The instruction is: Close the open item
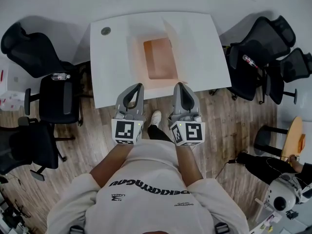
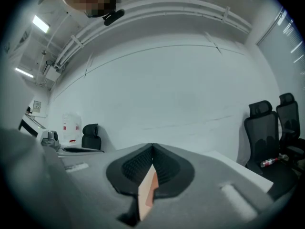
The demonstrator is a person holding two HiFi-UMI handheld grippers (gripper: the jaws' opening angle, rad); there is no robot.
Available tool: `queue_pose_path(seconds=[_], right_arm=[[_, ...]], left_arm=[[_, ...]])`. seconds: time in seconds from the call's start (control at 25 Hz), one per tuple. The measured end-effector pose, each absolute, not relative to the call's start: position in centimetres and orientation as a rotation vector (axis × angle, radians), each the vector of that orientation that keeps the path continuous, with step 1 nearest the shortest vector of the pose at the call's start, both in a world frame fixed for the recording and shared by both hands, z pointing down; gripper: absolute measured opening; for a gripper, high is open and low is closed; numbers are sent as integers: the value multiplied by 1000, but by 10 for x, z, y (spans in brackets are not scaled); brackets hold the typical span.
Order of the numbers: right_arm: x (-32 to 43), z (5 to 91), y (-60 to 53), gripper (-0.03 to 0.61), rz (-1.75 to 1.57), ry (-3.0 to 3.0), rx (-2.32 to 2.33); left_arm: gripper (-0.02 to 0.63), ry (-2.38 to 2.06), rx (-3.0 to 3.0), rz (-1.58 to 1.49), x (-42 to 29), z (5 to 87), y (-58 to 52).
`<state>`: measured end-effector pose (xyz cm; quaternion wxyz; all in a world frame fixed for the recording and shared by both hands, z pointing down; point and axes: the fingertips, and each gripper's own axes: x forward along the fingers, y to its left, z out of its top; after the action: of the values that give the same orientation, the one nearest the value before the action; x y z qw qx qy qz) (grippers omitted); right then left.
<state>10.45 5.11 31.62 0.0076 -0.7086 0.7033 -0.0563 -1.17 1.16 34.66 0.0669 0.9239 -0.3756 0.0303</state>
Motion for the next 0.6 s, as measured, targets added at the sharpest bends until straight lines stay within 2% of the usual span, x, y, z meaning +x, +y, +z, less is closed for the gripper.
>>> queue_pose_path(seconds=[0.6], right_arm=[[159, 335, -3, -2, -255, 2284, -2148]], left_arm=[[3, -1238, 2743, 161, 25, 357, -29]])
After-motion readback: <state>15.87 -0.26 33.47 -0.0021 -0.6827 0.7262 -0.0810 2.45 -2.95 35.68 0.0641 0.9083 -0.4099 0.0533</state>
